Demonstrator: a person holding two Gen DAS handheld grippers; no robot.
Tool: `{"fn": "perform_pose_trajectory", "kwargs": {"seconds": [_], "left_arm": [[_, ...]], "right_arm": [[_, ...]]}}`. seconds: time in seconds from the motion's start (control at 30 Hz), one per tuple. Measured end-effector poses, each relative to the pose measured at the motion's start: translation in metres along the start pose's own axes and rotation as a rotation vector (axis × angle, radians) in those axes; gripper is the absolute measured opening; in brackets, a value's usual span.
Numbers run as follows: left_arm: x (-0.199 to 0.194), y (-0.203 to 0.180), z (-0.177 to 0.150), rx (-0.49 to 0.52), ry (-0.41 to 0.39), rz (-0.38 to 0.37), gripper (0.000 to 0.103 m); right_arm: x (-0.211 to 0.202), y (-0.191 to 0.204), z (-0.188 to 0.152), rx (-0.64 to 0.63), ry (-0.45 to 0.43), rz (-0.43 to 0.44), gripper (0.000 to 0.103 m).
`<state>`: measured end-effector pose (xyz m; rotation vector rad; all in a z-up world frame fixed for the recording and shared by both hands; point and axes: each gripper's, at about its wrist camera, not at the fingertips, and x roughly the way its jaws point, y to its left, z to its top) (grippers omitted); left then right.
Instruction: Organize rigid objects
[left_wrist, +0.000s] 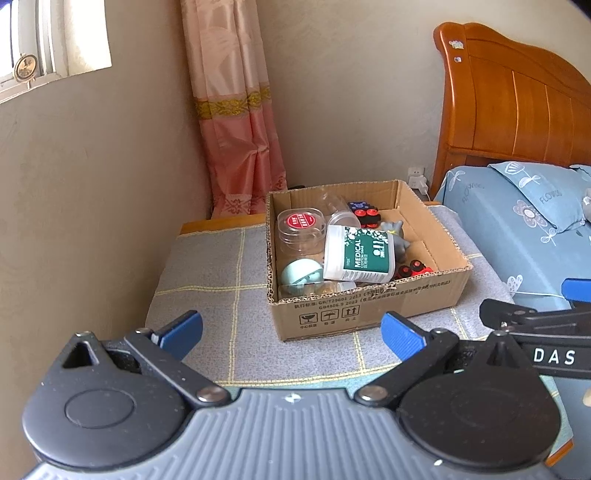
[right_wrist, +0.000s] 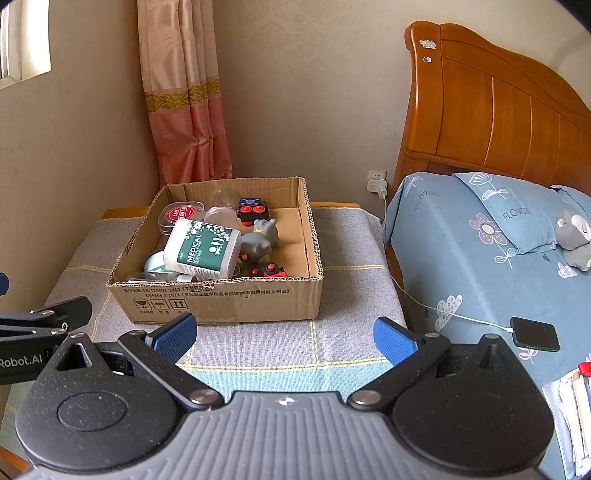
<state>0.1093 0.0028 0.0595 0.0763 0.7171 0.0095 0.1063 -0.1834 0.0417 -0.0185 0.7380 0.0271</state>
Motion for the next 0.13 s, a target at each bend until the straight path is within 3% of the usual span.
{"fn": "perform_pose_trajectory", "kwargs": {"seconds": [0.13], "left_arm": [[-0.0005, 0.0000, -0.0001, 0.001, -0.001, 0.002, 0.102]], "right_arm": [[-0.0001, -0.0001, 0.0000, 0.000, 0.000, 0.000, 0.103]]}}
